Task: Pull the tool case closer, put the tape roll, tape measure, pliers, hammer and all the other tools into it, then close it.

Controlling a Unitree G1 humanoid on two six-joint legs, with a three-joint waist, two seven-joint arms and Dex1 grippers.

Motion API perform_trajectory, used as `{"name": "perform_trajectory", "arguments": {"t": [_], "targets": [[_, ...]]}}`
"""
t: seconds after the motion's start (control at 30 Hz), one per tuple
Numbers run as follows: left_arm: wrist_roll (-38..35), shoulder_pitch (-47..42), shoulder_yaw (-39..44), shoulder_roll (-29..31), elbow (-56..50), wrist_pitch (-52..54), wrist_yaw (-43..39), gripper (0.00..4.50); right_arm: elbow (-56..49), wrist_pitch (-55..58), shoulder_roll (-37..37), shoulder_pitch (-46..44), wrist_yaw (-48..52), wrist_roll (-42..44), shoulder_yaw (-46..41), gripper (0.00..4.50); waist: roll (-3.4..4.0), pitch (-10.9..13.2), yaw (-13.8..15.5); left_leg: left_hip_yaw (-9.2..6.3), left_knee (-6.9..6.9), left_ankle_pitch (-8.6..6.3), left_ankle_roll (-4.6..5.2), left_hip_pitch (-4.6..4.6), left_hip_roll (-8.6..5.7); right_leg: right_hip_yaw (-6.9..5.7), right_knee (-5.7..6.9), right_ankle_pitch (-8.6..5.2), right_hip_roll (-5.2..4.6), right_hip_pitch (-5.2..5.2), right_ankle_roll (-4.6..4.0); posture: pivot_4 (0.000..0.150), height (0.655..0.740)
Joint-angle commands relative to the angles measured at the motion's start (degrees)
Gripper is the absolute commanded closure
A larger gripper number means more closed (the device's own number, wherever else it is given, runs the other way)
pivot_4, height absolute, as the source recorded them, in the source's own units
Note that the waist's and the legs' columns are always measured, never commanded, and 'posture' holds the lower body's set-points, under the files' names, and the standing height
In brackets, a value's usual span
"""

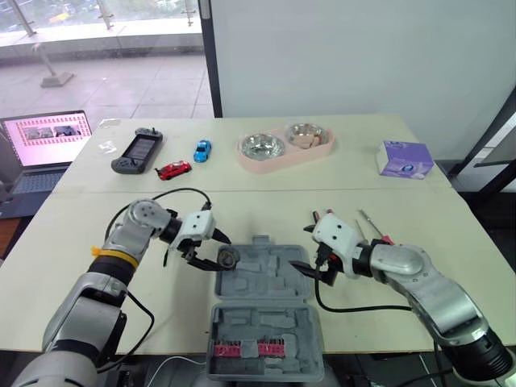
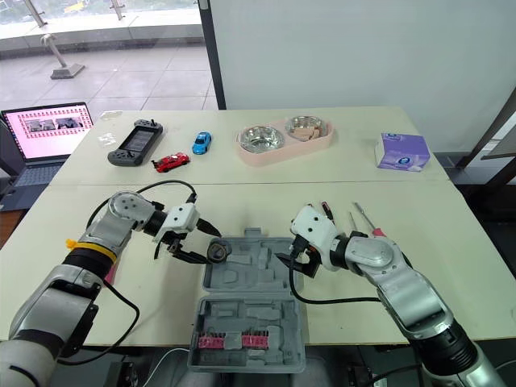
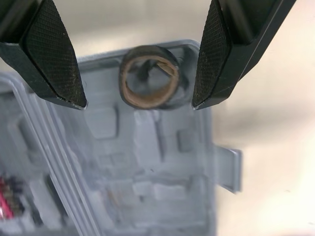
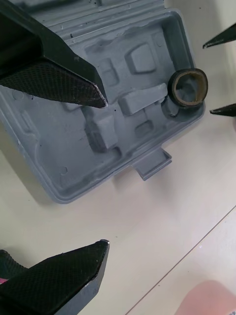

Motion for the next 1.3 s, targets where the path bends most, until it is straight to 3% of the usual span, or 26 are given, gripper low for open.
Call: {"name": "perform_trajectory", "arguments": {"t": [0.03,0.17,0.2,0.27,0.37,0.83,1.3], "targets": [[-2.0,0.8,2.7,0.4,-2.2,2.1,2.0,0.94,-2.6,0.0,0.1,0.1,0.0,0.7,-1.6,0.00,0.00,0.0,0.0,0.00,0.00,0.00,0.00,0.00,0.00,0.00,0.01,0.00,0.00,0.00,0.00,0.150,0.7360],[-4.4,2.5,5.1,0.0,-5.4,7.6,4.0,0.94,-2.7,0.1,0.1,0.3,-0.1,0.6,-1.7,0.00,0.00,0.0,0.0,0.00,0.01,0.00,0.00,0.00,0.00,0.01,0.03,0.00,0.00,-0.02,0.00,0.150,0.7360],[-4.9,3.0,5.5,0.0,-6.2,8.5,4.4,1.18,-2.7,0.1,0.2,0.3,-0.1,0.6,-1.7,0.00,0.00,0.0,0.0,0.00,0.01,0.00,0.00,0.00,0.00,0.02,0.04,0.00,0.00,-0.02,0.00,0.150,0.7360],[-5.3,4.5,5.8,0.4,-7.8,9.4,4.6,1.85,-2.6,0.0,0.2,0.3,-0.1,0.5,-1.6,0.00,0.00,0.0,0.0,-0.01,0.02,0.00,0.00,0.00,0.00,0.02,0.04,0.00,0.00,-0.02,0.00,0.150,0.7360],[-5.3,6.3,5.9,0.7,-9.5,10.1,5.6,3.29,-2.2,-0.2,0.2,0.0,0.1,0.5,-1.5,0.00,0.00,0.0,0.0,0.00,0.02,0.00,-0.01,0.01,0.00,0.03,0.05,0.00,0.00,-0.02,0.00,0.150,0.7360],[-2.3,10.6,3.8,-0.7,-8.6,3.5,9.8,3.29,-1.5,-0.3,-0.1,-0.5,0.4,0.0,-1.3,0.00,0.00,0.0,0.2,0.01,0.02,0.01,-0.02,0.00,-0.01,0.07,0.06,0.00,0.00,-0.04,-0.01,0.150,0.7360],[5.9,8.6,-0.6,-2.3,5.3,-6.2,15.7,3.29,-2.1,0.6,-0.5,0.1,0.0,-0.1,-1.8,0.00,0.04,-0.1,0.2,0.03,-0.02,0.01,-0.01,0.41,-0.01,0.08,0.06,0.00,0.00,0.32,0.00,0.150,0.7360]]}}
